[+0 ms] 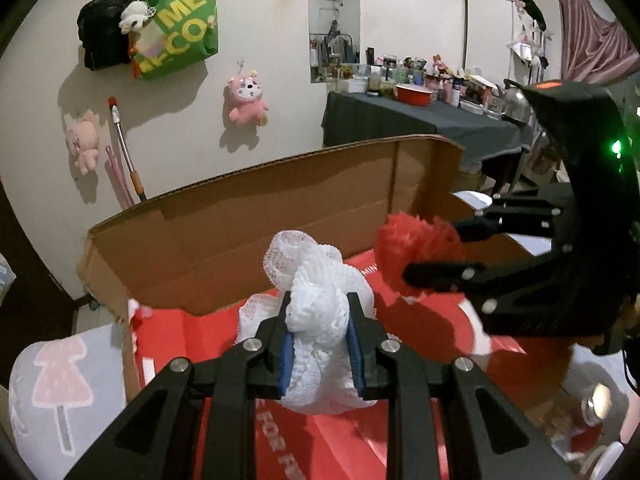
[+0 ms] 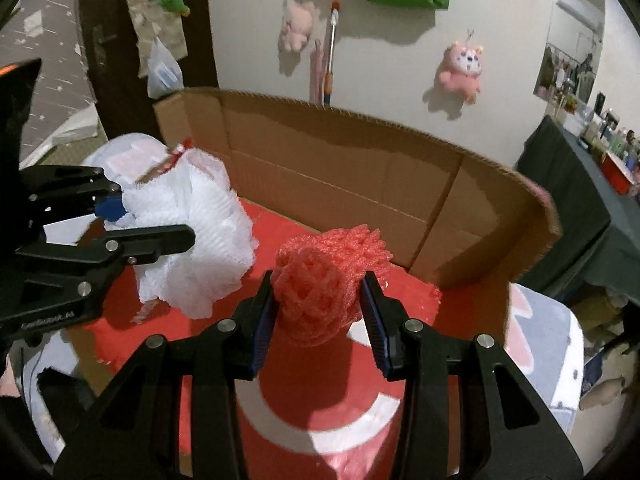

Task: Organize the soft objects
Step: 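Carry both puffs into the red-lined box and open both tools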

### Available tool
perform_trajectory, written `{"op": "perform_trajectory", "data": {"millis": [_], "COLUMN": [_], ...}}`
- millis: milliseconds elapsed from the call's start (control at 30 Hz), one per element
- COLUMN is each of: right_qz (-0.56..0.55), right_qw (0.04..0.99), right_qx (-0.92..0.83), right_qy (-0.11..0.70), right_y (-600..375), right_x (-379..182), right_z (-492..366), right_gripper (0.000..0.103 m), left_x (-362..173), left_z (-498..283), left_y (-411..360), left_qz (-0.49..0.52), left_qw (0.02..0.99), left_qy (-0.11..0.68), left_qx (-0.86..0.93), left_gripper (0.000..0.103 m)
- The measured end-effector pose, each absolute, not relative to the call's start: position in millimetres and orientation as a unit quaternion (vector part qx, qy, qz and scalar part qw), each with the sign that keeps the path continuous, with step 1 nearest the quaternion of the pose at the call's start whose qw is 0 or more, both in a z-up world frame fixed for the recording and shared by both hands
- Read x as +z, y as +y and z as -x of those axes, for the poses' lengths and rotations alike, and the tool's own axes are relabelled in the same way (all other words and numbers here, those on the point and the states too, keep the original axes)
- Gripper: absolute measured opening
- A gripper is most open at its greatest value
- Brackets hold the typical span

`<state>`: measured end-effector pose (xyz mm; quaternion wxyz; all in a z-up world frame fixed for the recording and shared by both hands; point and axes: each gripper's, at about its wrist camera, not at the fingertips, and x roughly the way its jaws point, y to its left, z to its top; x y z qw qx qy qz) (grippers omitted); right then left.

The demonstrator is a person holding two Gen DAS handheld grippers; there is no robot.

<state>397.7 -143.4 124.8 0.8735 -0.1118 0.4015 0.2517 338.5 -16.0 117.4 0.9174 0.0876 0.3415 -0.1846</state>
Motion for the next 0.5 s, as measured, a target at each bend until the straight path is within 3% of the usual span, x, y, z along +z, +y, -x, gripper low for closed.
{"op": "perform_trajectory", "data": {"millis": [500], "right_qz": [0.122], "right_qw": [0.849], "right_qx": [0.215], "right_qy": [0.467], "right_y": [-132.7], "right_x": [77.1], "right_z": [-433.7], "right_gripper": [0.042], "left_x": [86.4], "left_z": [-374.6], "left_y": [-26.1], "left_qz": [-0.100], "left_qw": [0.909], "left_qy": [0.372], "left_qx": [-0.160], "left_gripper": [0.030]}}
